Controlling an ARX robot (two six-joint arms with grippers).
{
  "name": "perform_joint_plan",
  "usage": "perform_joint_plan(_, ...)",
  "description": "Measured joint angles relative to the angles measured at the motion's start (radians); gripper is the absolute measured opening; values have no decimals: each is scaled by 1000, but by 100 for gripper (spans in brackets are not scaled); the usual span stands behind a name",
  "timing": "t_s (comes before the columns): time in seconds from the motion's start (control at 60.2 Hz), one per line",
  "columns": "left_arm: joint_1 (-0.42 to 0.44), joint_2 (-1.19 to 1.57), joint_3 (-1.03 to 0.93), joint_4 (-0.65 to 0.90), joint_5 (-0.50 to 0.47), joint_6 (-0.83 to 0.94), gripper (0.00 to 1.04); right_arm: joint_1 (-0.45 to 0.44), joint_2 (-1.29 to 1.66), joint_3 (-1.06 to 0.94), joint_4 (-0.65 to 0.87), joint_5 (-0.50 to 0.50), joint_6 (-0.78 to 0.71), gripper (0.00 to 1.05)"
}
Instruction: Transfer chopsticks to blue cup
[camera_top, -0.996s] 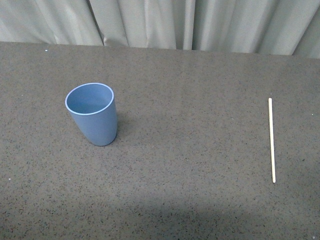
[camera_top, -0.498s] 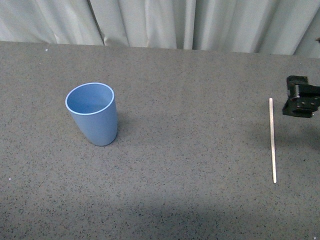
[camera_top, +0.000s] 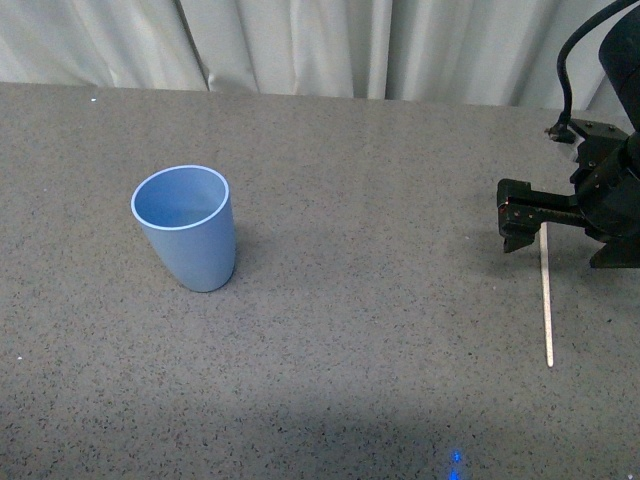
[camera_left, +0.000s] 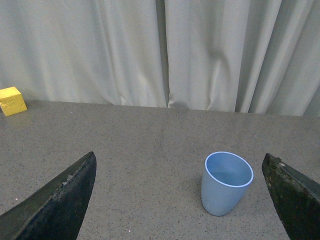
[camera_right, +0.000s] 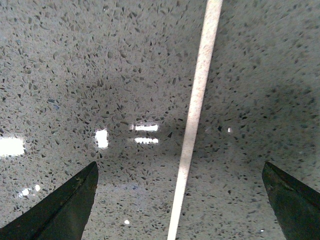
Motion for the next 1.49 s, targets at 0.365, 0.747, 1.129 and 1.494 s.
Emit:
perform_joint_plan(0.365, 0, 0, 0, 0, 0, 0, 98, 14, 71, 73, -55, -18, 56, 94)
perform_joint_plan(0.747, 0, 0, 0, 0, 0, 0, 98, 11, 97, 111, -99, 26, 62, 35)
perform_joint_plan(1.129, 0, 0, 0, 0, 0, 0, 98, 11, 68, 57, -24, 16, 40, 1)
perform_joint_plan(1.494, 0, 0, 0, 0, 0, 0, 98, 106, -258, -310, 584, -65, -66, 1)
